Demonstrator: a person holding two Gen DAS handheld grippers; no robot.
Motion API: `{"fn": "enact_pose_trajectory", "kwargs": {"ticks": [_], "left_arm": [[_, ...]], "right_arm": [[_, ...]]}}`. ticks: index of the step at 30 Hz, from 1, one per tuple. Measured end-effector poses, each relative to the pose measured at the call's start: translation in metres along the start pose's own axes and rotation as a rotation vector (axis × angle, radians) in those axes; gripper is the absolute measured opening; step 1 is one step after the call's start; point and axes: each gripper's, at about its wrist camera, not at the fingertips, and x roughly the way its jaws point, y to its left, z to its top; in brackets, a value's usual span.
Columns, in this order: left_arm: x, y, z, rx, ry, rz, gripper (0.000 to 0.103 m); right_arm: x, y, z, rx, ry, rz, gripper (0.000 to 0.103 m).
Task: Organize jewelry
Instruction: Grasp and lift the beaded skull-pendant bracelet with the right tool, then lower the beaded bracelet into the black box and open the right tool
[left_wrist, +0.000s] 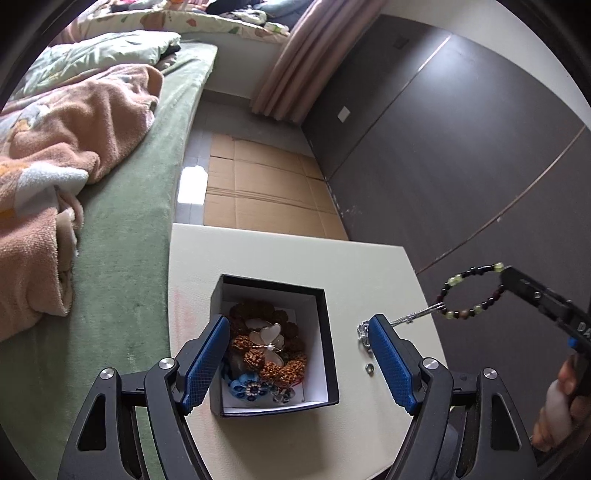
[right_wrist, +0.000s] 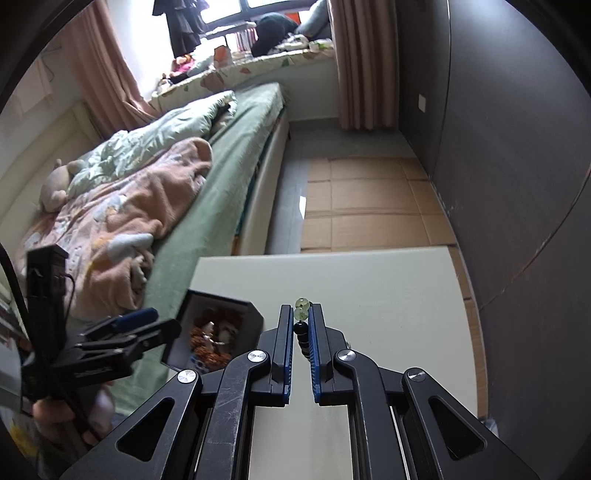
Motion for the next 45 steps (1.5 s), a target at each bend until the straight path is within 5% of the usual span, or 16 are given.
{"fn": "enact_pose_trajectory", "kwargs": {"ticks": [23,30,38,40,42,45], "left_arm": [[-0.032,0.023,0.003,-0.093,-0.132,-0.090,0.086],[-0.044,0.036,0.004,-0.119,-0.178,-0.073,0.086],[-0.047,0.050,0.003,-0.168,-0.203,-0.036,0.086],[-0.046,0.050,0.003,-0.168,-0.198,-0.035,0.086],[-0.044,0.047,0.003,-0.160,-0.193,-0.034,0.086],[-0.041,0.039,0.002,-0.139,-0.184,-0.032,0.086]], "right_arm": [[-0.125,0.083,0.058,-0.144,-0.249,-0.009,0.009],[-0.096,0.108,0.055,-0.188,-0.191,0.021,0.009],[-0.011,0.125,0.032,-0.187,-0.006,0.077,0.009],[0.010,0.124,0.027,-0.181,0.062,0.095,0.017],[0.021,0.114,0.023,-0.144,0.089,0.116,0.056],[0.017,0.093,0.019,-0.095,0.054,0.111,0.065]]}}
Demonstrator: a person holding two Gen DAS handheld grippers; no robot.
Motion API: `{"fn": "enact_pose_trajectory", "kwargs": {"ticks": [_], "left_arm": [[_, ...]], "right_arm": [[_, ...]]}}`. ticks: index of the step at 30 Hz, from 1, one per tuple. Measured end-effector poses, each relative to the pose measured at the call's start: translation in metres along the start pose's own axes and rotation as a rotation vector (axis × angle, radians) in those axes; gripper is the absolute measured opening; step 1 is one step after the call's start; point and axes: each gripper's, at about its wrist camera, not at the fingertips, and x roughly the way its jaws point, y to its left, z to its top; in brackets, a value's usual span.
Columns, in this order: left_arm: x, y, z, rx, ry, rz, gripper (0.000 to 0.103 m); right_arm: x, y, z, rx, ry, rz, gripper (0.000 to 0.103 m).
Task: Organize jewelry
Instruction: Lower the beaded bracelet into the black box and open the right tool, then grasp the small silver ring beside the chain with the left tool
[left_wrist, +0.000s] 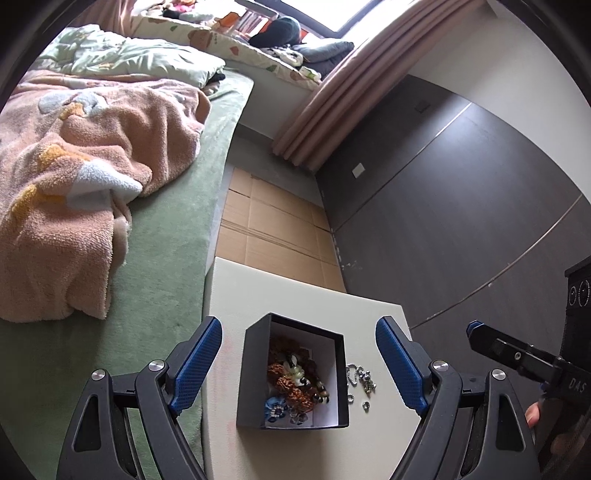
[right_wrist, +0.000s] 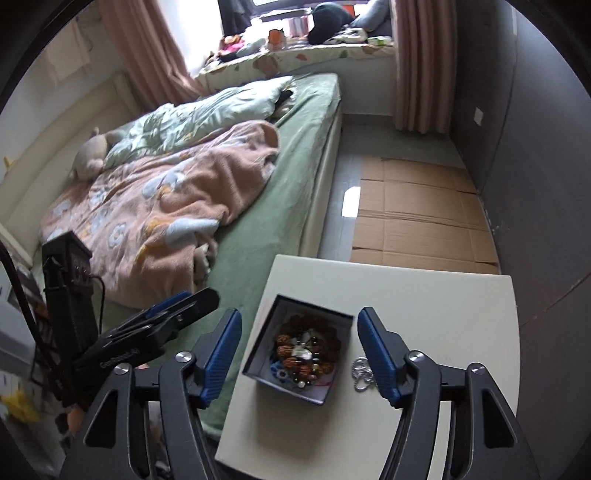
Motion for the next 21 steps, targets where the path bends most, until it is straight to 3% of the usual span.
{"fn": "enact_pose_trajectory", "kwargs": {"ticks": [11,21], "left_arm": [[0.018,-0.041,-0.016,0.133,0.043,0.032,0.086],[0.059,-0.110,-0.041,0.388,0.203,0.043,0.086]], "right_arm": [[-0.019,-0.076,-0.041,0.142,-0.011,-0.030,0.065],[-0.026,-0.138,-0.089,0.300,-0.038,-0.028,0.065]]}}
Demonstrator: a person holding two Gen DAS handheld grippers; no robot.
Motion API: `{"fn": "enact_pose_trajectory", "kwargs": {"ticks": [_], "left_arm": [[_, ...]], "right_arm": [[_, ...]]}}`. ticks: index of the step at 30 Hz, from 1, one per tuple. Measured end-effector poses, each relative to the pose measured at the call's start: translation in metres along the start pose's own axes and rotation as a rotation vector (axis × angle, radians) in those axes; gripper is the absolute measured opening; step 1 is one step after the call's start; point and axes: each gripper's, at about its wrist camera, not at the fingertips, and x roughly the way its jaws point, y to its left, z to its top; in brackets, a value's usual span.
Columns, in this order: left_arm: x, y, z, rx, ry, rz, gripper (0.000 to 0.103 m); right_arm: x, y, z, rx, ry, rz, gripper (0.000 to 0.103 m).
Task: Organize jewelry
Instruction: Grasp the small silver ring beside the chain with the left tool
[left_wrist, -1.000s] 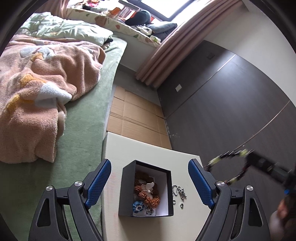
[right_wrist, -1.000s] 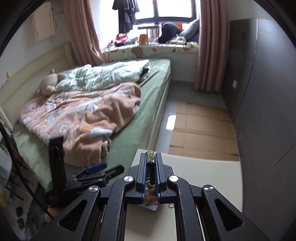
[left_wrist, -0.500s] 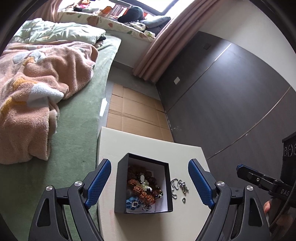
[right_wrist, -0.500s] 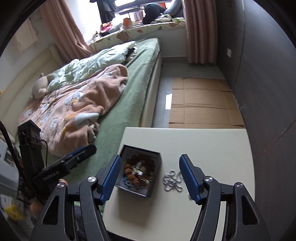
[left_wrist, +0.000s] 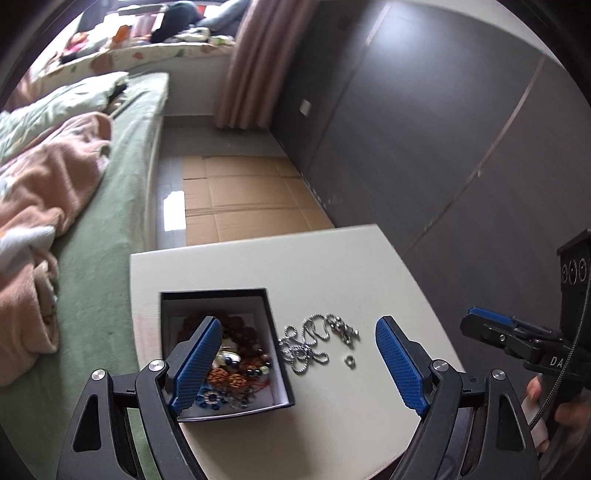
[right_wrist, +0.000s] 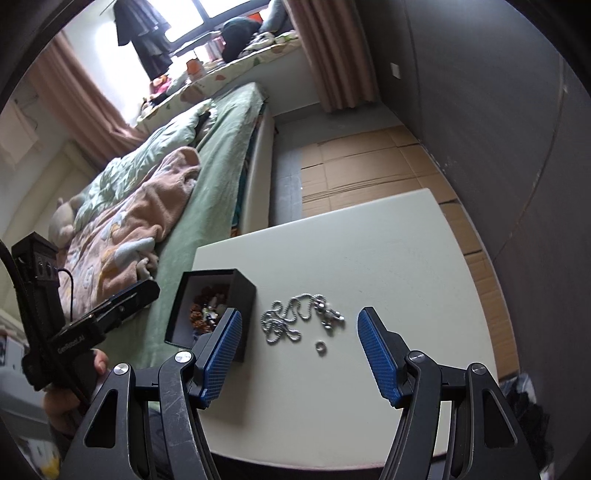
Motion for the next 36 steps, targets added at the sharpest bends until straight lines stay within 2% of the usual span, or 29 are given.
{"fn": "enact_pose_trajectory", "kwargs": {"ticks": [2,7,10,14,17,25,31,34,36], "left_arm": [[0.010,-0.012,0.000,0.032,0.032,0.004,0.084],[0.040,-0.040,-0.005,0.102,0.124,0.023,0.072],[0.060,-0.054,-0.012,0.130,0.182,0.032,0.062],[0.088,-0.070,-0.020,0.176,0.258,0.038,0.042],[0.108,-0.075,-0.025,0.188,0.318,0.059,0.038],[0.140,-0.087,-0.031,0.240,0.398,0.144,0.028],[0.156,-0.094,-0.043,0.308,0.433,0.220,0.027],[0.151,-0.095,-0.046,0.325,0.416,0.214,0.022],[0.149,-0.095,-0.046,0.331,0.413,0.204,0.014]], "right_arm": [[0.001,-0.011,-0.007,0.021,-0.002,0.001,0.065],[0.008,-0.038,-0.022,0.079,-0.006,0.010,0.065],[0.012,-0.058,-0.032,0.122,-0.008,0.016,0.065],[0.014,-0.083,-0.044,0.179,-0.014,0.023,0.065],[0.016,-0.099,-0.054,0.214,-0.015,0.032,0.065],[0.025,-0.133,-0.077,0.283,-0.004,0.049,0.065],[0.025,-0.148,-0.085,0.315,-0.008,0.060,0.065],[0.023,-0.150,-0.087,0.318,-0.015,0.062,0.065],[0.022,-0.151,-0.087,0.319,-0.017,0.059,0.065]]}}
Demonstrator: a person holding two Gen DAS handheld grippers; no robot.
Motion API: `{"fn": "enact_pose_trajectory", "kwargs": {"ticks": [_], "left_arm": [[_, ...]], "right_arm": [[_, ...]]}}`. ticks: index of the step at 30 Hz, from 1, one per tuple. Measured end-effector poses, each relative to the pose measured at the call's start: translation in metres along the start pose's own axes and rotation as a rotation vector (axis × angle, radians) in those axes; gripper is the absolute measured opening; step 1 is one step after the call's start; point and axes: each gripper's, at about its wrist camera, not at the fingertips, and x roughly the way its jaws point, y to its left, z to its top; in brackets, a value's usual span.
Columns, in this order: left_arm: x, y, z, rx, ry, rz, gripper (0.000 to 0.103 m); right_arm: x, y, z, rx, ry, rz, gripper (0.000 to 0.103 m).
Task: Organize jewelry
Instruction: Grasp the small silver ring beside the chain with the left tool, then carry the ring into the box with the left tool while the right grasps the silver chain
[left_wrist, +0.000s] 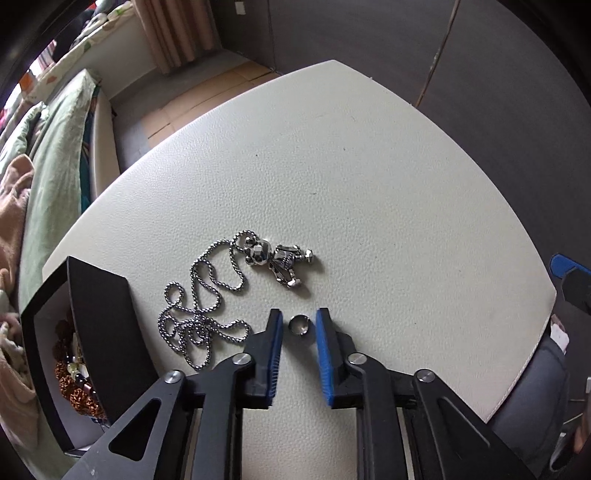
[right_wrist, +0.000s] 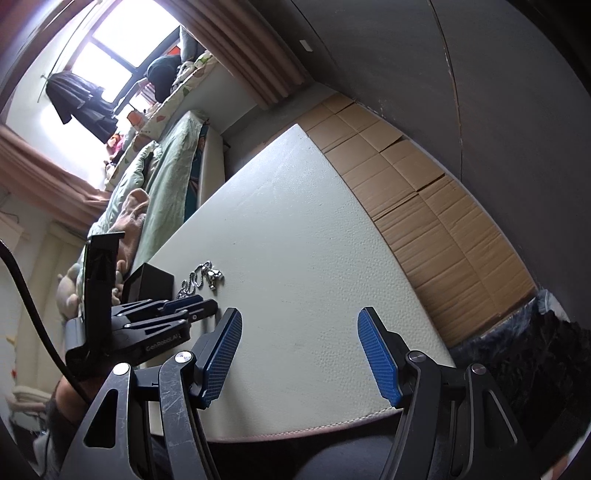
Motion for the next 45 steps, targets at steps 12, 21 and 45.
{"fn": "enact_pose_trajectory", "kwargs": {"ticks": [12,21,45], "left_arm": [[-0.035,0.018,-0.001,-0.034,-0.100,-0.044,0.013],[-0.079,0.060,-0.020,-0.140,-0.191,-0.071,0.013],[-0.139,0.155,-0.058,-0.297,-0.279,-0.030,0.013]], "right_arm": [[0.001,0.005,-0.001,-0.009,0.006,-0.006,0.065],[0.017,0.031,0.006,-0.051,0.027,-0.024,0.065],[0.128,0.154,0.039,-0.452,0.228,-0.193,0.076]]}}
